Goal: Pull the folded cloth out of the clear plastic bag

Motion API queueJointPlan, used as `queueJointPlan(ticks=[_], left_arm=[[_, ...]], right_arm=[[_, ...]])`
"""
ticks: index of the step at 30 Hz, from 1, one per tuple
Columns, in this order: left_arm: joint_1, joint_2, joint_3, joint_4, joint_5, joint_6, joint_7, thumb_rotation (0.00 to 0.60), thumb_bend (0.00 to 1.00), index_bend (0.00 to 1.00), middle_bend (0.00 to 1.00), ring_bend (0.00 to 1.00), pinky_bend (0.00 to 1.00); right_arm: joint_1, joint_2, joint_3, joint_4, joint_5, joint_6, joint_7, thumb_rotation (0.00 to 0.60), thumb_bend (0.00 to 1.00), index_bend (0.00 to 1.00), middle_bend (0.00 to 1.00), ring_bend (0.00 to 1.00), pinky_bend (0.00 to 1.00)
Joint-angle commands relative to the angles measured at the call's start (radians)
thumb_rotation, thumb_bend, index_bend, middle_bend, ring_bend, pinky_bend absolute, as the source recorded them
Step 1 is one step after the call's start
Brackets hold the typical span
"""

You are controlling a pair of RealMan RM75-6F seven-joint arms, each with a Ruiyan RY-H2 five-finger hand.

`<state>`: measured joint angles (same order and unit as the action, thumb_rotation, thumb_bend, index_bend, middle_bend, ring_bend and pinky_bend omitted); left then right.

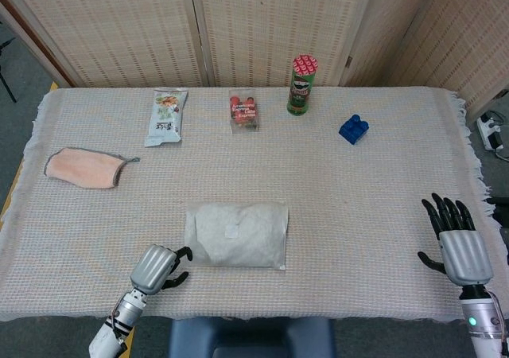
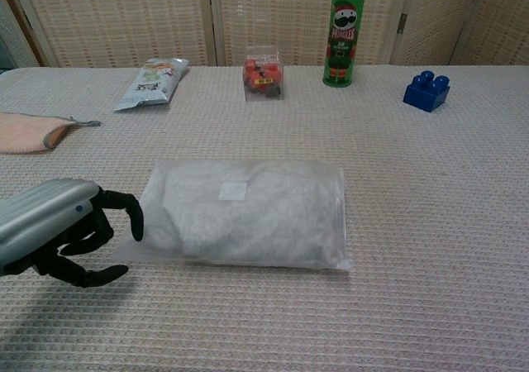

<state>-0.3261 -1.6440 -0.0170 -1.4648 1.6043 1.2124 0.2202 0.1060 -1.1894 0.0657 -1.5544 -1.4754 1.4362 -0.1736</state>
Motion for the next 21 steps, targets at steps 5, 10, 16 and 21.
queueJointPlan(ticks=[5, 10, 16, 21], left_arm=[[-0.008, -0.026, -0.012, 0.020, -0.030, 0.005, 0.034, 0.600, 0.22, 0.49, 1.00, 1.00, 1.00], [-0.008, -0.044, -0.012, 0.056, 0.000, 0.057, 0.035, 0.600, 0.20, 0.49, 1.00, 1.00, 1.00], [-0.006, -0.060, 0.003, 0.112, 0.026, 0.094, 0.045, 0.600, 0.20, 0.50, 1.00, 1.00, 1.00], [-0.004, -0.083, 0.018, 0.162, 0.039, 0.109, 0.029, 0.600, 0.20, 0.50, 1.00, 1.00, 1.00]], right_arm=[[0.001, 0.005, 0.001, -0.001, 0.004, -0.003, 0.003, 0.600, 0.09, 0.03, 0.00, 0.00, 0.00], [0.001, 0.009, -0.001, -0.005, 0.005, -0.005, 0.004, 0.600, 0.09, 0.03, 0.00, 0.00, 0.00], [0.002, 0.022, -0.012, -0.020, -0.007, -0.013, 0.022, 0.600, 0.09, 0.03, 0.00, 0.00, 0.00], [0.004, 0.031, -0.018, -0.028, -0.013, -0.020, 0.032, 0.600, 0.09, 0.03, 0.00, 0.00, 0.00]])
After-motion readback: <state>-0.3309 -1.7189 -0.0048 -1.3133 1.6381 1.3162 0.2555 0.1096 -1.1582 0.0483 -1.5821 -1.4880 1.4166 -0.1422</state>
